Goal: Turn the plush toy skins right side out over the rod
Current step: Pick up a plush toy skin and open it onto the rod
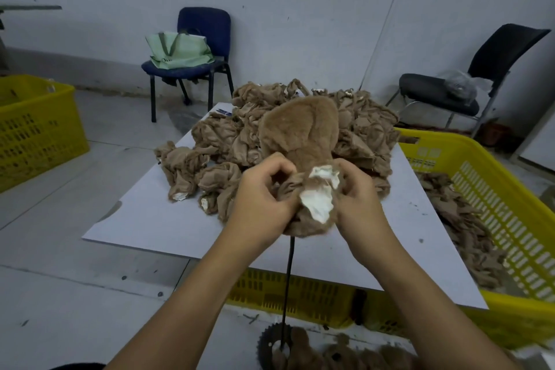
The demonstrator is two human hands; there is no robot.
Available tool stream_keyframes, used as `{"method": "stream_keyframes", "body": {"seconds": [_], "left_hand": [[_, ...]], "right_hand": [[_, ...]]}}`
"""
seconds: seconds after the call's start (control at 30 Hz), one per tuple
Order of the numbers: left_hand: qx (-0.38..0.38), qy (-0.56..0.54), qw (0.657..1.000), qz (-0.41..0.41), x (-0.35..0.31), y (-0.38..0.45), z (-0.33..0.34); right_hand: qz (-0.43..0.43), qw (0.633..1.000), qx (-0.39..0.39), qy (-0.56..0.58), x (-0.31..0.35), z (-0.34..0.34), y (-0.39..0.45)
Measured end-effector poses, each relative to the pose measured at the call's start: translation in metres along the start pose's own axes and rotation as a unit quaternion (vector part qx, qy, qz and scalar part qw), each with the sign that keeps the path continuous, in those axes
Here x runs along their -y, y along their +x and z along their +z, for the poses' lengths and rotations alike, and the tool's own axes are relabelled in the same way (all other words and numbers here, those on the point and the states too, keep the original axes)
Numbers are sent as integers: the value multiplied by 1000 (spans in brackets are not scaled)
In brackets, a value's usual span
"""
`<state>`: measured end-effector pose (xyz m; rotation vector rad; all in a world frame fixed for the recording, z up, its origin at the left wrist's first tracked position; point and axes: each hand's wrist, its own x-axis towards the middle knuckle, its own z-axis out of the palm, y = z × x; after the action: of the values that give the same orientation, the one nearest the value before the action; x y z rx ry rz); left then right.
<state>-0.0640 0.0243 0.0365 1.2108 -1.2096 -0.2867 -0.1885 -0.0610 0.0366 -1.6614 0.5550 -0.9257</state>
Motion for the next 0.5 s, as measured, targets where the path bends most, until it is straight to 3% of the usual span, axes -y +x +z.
{"method": "stream_keyframes", "body": {"seconds": [0.1, 0.33, 0.5], "left_hand": [[-52, 16, 998, 20, 2, 5, -11], [-11, 90, 993, 75, -5, 2, -4], [-11, 87, 992, 87, -8, -2, 1]], "right_hand": [[67, 990, 91, 82, -1, 1, -1], [51, 993, 90, 62, 7, -9, -4], [-21, 998, 55, 2, 8, -8, -4]]}}
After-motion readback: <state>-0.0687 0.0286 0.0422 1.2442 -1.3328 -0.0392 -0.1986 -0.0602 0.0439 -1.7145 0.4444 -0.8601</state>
